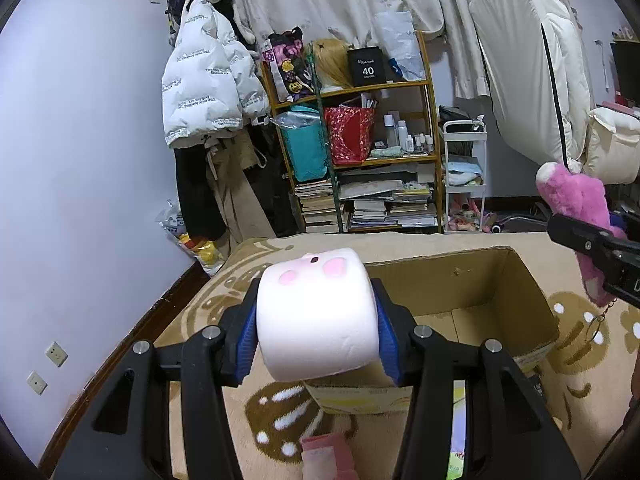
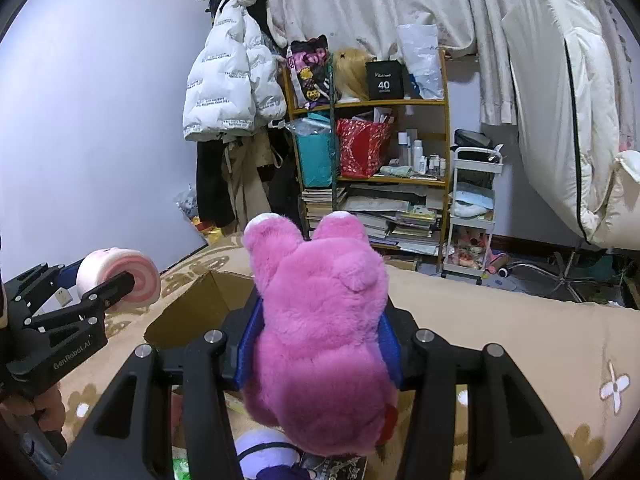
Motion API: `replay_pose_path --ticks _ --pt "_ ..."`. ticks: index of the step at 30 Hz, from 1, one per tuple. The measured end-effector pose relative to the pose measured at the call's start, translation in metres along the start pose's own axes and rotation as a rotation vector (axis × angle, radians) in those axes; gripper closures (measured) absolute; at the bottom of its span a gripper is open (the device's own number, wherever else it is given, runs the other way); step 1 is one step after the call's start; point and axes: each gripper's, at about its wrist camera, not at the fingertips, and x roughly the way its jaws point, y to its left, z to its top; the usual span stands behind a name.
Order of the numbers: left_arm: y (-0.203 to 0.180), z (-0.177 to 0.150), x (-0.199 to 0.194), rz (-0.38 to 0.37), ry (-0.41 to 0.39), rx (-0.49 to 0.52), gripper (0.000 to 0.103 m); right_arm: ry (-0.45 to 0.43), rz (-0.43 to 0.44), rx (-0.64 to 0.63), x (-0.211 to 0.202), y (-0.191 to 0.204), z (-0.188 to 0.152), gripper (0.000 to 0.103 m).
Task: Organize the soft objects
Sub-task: 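Carry the roll with left tool while right tool carries bunny over the box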
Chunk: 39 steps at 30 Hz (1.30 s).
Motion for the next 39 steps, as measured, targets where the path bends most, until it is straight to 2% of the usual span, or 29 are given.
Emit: replay_pose_path --ticks 13,19,23,30,39 --pt "-0.01 -0.003 0.038 -0.03 0.049 0.01 0.053 0.044 0.04 0.014 0.042 -0.005 -0.015 0.05" --pt "-0.018 -0.009 0.05 -0.047 0.07 0.027 0.053 0.052 0.073 0.021 0.048 -0.003 -0.018 0.05" --pt "-0.022 -0.013 0.051 -0.059 0.082 0.036 0.052 0.039 0.103 0.027 0.046 -0.001 -0.018 0.049" --pt "-0.031 -0.019 0.053 -0.068 0.101 0.066 0.052 0.107 0.097 0.043 0.056 0.0 -0.025 0.049" --pt "-0.031 -0.023 0.053 -0.063 0.102 0.088 0.044 0.116 0.097 0.031 0.058 0.002 -0.026 0.049"
